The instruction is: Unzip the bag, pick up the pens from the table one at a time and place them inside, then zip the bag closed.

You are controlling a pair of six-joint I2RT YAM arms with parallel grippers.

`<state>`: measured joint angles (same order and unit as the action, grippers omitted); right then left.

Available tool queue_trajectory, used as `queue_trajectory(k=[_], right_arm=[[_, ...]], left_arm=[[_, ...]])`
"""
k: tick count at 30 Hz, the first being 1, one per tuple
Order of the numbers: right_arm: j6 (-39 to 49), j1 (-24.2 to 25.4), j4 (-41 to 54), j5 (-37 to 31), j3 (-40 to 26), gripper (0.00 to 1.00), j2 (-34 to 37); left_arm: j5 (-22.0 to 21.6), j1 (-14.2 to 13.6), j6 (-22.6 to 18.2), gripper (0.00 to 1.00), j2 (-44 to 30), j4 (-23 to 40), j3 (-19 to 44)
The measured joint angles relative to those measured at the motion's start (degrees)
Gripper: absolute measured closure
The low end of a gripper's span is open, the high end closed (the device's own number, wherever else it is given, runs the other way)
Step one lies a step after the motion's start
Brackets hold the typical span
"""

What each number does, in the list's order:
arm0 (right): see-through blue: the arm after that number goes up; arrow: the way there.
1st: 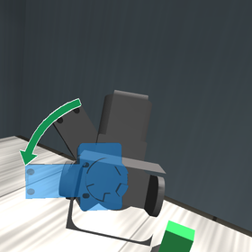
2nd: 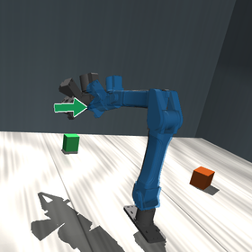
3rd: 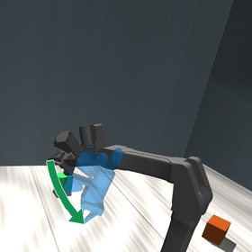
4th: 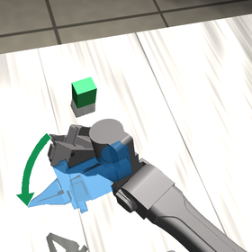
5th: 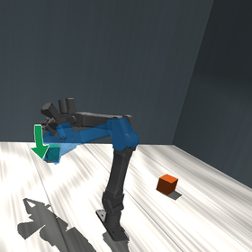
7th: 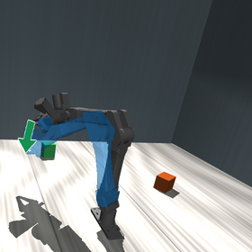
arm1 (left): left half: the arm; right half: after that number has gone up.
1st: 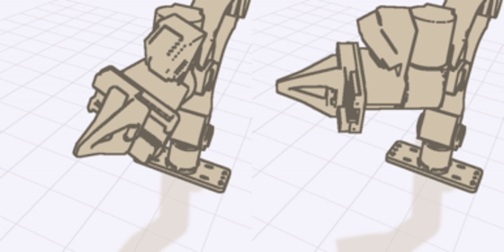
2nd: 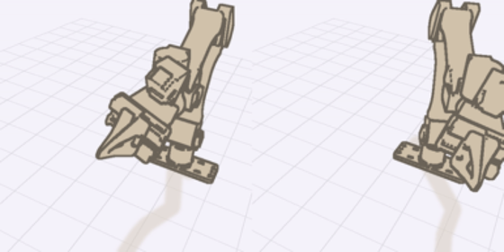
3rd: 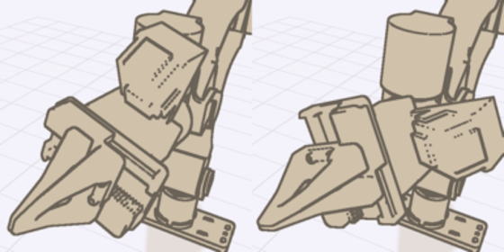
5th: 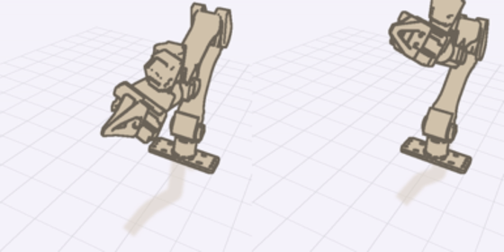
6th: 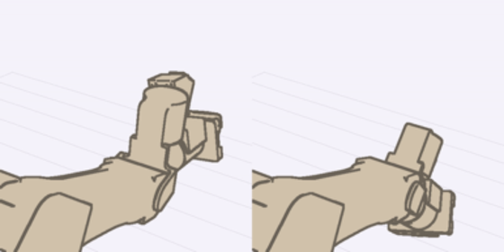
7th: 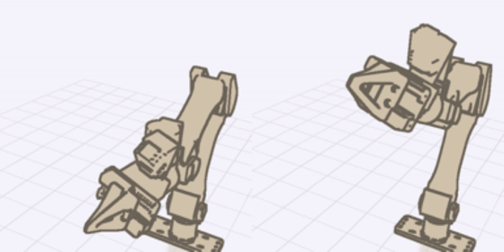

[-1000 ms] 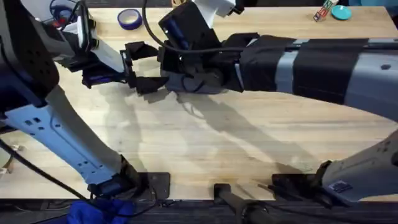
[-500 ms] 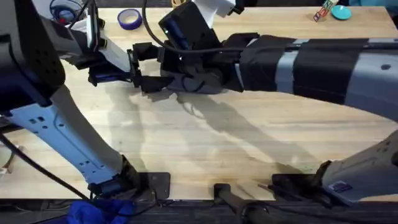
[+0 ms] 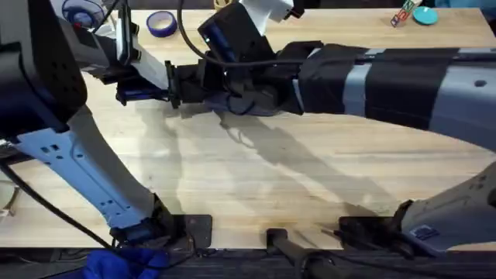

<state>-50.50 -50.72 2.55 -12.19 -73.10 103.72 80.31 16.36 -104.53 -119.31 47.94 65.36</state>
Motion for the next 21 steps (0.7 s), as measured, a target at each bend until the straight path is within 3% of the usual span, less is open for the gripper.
queue_trajectory(k=[21], right_arm=[[2.78,0.0,0.38,0.0,0.0,0.969,0.0]], left_arm=[[0.0,0.0,-0.02,0.96,-0.01,0.0,0.0]])
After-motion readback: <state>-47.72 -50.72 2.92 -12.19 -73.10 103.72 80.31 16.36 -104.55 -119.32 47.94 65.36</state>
